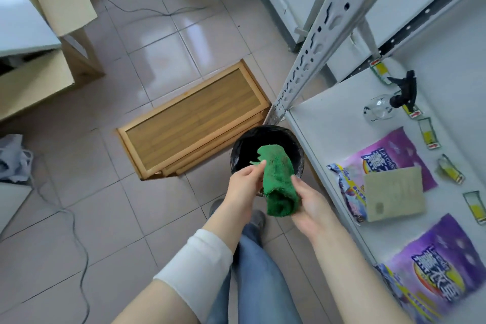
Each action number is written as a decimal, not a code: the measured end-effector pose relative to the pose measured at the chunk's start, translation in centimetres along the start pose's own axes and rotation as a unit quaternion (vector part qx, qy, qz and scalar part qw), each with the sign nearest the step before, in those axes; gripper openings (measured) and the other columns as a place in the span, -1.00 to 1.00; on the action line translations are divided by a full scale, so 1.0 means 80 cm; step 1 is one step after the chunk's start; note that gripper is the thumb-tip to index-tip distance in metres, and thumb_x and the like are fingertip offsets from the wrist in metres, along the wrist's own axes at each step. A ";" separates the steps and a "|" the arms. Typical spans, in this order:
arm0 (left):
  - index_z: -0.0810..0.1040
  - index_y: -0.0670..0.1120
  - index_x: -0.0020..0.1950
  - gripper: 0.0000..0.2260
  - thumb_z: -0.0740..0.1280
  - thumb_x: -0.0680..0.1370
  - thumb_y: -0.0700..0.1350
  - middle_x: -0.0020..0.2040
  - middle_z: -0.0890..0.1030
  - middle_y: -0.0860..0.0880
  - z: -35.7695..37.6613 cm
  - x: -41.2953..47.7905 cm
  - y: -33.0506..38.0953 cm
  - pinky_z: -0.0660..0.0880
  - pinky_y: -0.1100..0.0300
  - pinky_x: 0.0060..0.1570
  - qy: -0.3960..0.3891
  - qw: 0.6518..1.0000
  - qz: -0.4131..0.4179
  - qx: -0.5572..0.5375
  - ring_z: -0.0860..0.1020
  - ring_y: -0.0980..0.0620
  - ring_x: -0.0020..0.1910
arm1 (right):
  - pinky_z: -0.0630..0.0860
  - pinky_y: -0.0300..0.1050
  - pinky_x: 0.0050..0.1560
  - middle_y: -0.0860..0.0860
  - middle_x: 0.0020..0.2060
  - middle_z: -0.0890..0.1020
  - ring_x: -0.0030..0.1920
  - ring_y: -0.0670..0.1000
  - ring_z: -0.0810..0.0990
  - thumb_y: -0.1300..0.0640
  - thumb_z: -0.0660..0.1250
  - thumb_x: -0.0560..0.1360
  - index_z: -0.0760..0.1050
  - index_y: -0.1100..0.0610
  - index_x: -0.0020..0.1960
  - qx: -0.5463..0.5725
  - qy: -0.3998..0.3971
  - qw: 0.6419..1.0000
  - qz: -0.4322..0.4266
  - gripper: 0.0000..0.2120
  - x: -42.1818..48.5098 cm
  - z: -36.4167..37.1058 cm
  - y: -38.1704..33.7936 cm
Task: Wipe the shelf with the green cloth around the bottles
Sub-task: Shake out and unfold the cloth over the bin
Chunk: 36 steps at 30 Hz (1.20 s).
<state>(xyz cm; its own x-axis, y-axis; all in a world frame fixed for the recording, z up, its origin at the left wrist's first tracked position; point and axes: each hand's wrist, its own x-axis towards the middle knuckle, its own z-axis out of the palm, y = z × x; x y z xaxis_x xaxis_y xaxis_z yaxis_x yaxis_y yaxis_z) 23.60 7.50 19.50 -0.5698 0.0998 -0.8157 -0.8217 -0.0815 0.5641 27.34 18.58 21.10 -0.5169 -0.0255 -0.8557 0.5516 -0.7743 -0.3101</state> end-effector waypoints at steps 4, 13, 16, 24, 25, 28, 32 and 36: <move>0.40 -0.08 -0.35 -0.75 0.32 0.52 -0.13 -0.34 0.50 -0.05 0.010 -0.036 0.019 0.45 0.26 -0.33 0.030 0.998 0.054 -0.004 0.47 0.03 -0.35 | 0.53 -0.18 -0.13 0.04 -0.09 0.59 -0.08 -0.02 0.56 -0.04 0.04 0.61 0.39 0.17 0.29 -0.056 0.065 0.996 -0.013 -0.60 -0.039 0.003 -0.014; 0.45 -0.14 -0.30 -0.68 0.30 0.42 0.12 -0.27 0.51 -0.13 0.002 -0.112 0.069 0.49 -0.03 -0.13 0.037 0.976 0.156 0.150 0.46 -0.02 -0.24 | 0.47 -0.47 -0.05 -0.10 -0.07 0.59 -0.04 -0.21 0.55 0.16 0.30 0.51 0.48 0.03 0.00 -0.271 0.146 0.898 -0.314 -0.91 -0.147 0.035 -0.009; 0.45 -0.24 -0.21 -0.56 0.26 0.40 0.18 -0.25 0.53 -0.15 -0.010 -0.132 0.091 0.52 -0.15 -0.06 0.009 0.965 0.177 0.195 0.49 -0.05 -0.23 | 0.47 -0.47 -0.12 -0.06 -0.05 0.62 -0.04 -0.11 0.58 0.14 0.35 0.48 0.51 0.04 0.00 -0.307 0.155 0.874 -0.343 -0.89 -0.168 0.057 -0.003; 0.40 -0.03 -0.34 -0.73 0.26 0.54 -0.02 -0.31 0.51 -0.10 -0.022 -0.194 0.148 0.54 -0.11 -0.17 -0.085 0.931 0.245 0.256 0.47 -0.05 -0.28 | 0.52 -0.29 -0.06 -0.07 -0.11 0.65 -0.14 -0.13 0.61 0.12 0.42 0.41 0.51 -0.07 -0.13 -0.276 0.161 0.870 -0.376 -0.87 -0.207 0.121 -0.004; 0.39 -0.03 -0.35 -0.73 0.26 0.54 -0.02 -0.34 0.50 -0.07 -0.021 -0.200 0.153 0.53 -0.09 -0.19 -0.093 0.929 0.250 0.258 0.47 -0.04 -0.30 | 0.53 -0.28 -0.04 -0.06 -0.10 0.65 -0.12 -0.12 0.62 0.11 0.44 0.40 0.51 -0.09 -0.14 -0.271 0.169 0.867 -0.382 -0.86 -0.212 0.127 -0.005; 0.39 -0.06 -0.35 -0.72 0.26 0.55 -0.03 -0.41 0.47 0.02 -0.018 -0.218 0.166 0.43 0.16 -0.30 -0.127 0.927 0.252 0.246 0.43 0.05 -0.37 | 0.51 -0.22 0.01 -0.03 -0.04 0.61 -0.06 -0.06 0.61 0.02 0.48 0.34 0.53 -0.08 -0.14 -0.302 0.219 0.833 -0.409 -0.85 -0.224 0.139 -0.007; 0.52 -0.14 -0.21 -0.75 0.24 0.56 -0.01 -0.21 0.61 -0.13 -0.015 -0.238 0.177 0.58 0.09 -0.13 -0.166 0.941 0.212 0.205 0.60 -0.04 -0.20 | 0.46 -0.27 -0.03 0.00 -0.12 0.55 -0.09 -0.03 0.57 0.06 0.47 0.36 0.62 0.09 -0.09 -0.350 0.263 0.778 -0.450 -0.84 -0.244 0.151 -0.014; 0.57 -0.17 -0.13 -0.78 0.30 0.53 -0.02 -0.16 0.65 -0.16 -0.010 -0.253 0.185 0.58 0.08 -0.08 -0.192 0.938 0.220 0.188 0.62 -0.07 -0.16 | 0.45 -0.43 -0.14 -0.03 -0.15 0.57 -0.15 -0.07 0.56 0.10 0.40 0.43 0.63 0.14 -0.08 -0.347 0.279 0.766 -0.464 -0.87 -0.262 0.156 -0.023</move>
<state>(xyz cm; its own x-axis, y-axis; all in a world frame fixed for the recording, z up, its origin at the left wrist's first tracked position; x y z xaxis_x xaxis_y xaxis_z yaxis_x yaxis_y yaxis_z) 22.94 3.48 44.25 -0.7565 0.4944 -0.4282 -0.4114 0.1492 0.8991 28.97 12.68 44.79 -0.6433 0.7565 -0.1178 0.4327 0.2323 -0.8711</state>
